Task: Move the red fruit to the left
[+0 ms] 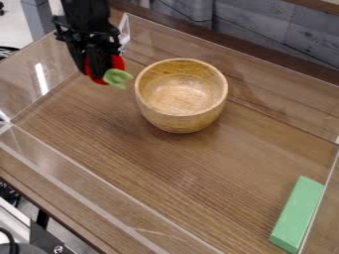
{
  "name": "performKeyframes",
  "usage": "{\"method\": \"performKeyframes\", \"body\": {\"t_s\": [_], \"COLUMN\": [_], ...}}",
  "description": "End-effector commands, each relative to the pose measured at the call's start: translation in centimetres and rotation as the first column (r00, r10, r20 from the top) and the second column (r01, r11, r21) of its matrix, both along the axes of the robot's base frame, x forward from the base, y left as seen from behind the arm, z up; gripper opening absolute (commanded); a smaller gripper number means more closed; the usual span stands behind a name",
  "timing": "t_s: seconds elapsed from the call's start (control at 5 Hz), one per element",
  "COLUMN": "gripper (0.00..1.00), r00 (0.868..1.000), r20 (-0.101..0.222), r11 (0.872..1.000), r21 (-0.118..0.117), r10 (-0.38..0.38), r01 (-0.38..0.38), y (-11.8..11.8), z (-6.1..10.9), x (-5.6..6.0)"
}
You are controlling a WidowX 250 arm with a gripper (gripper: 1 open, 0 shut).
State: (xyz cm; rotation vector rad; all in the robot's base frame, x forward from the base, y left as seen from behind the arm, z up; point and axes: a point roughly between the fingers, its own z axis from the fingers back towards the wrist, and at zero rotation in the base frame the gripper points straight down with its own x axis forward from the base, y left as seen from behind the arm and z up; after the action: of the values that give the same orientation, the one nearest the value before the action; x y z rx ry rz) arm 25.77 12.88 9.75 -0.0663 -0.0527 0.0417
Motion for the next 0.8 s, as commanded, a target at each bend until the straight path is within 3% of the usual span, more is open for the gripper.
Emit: {"method": "performKeyframes", "body": {"t_s": [0.0,0.6], "gripper": [0.00,0.00], "r00": [0.999,0.998], "r20": [0.048,0.027], "r11": [1.000,0.998], "r21": [0.022,0.017], "r10": [0.012,0.055], "r01": [-0.013,-0.056], "y": [1.5,4.3], "z": [0.3,-2.4], "x": [1.5,3.5]}}
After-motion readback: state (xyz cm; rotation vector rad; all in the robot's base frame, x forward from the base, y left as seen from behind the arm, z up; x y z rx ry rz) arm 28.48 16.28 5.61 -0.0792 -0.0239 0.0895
